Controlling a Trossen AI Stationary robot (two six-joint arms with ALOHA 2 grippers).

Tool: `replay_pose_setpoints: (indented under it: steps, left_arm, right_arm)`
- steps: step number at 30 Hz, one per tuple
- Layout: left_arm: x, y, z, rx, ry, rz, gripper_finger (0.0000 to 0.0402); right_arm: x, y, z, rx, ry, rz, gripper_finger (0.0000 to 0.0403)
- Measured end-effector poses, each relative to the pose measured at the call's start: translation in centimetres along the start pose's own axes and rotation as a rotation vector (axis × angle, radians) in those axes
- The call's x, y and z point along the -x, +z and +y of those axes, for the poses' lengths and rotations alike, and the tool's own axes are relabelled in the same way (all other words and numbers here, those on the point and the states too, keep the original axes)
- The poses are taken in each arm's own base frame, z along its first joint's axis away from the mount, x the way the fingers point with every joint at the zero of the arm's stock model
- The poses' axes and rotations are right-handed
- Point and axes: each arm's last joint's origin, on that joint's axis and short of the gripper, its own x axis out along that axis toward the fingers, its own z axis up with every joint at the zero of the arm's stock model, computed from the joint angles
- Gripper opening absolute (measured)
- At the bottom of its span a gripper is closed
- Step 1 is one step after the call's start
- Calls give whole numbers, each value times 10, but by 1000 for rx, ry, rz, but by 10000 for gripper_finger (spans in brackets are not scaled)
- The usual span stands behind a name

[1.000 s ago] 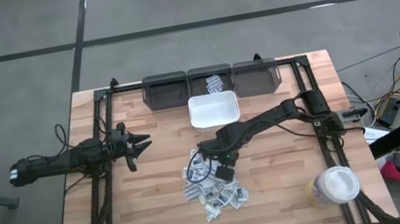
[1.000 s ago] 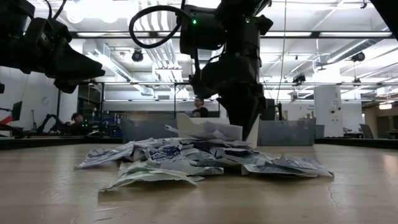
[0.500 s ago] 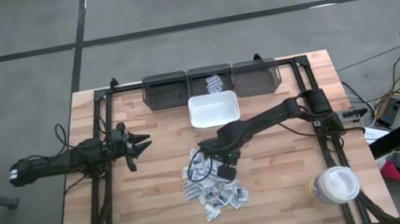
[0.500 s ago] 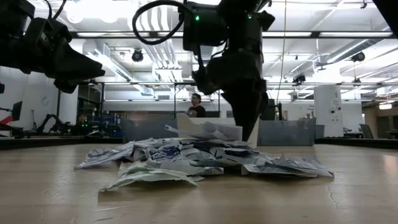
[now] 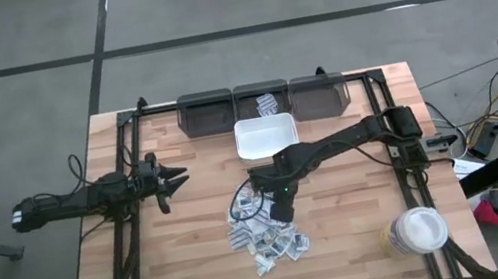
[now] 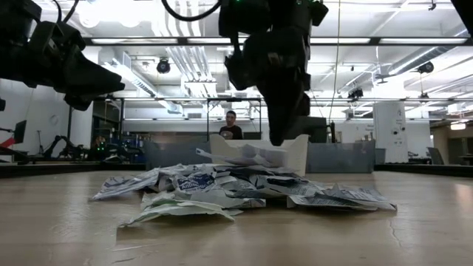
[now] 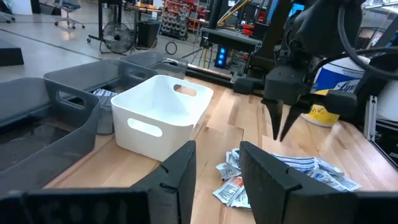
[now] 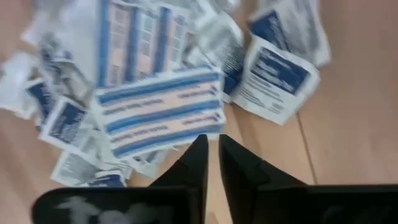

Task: Pick & Place First Aid Supplies
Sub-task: Put the blue bandage into the middle black bin

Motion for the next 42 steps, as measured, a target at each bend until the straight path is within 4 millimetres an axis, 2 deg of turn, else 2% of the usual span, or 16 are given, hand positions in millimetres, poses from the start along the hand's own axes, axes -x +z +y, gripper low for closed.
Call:
replay_pose_setpoints:
  steps: [9,15,28,42]
  left_arm:
    - [0,0,0,-3,0,0,124]
    - [0,0,0,-5,0,0,124]
    - [0,0,0,-3,0,0,124]
    - [0,0,0,-1,0,0,124]
  right_arm:
    - [-4,-15,28,156,17,12,128]
    - [-5,-18,36,203,5,-4,159]
    - [-9,-25,58,264,48,-48,172]
    - [-11,-24,62,270,50,-74,171]
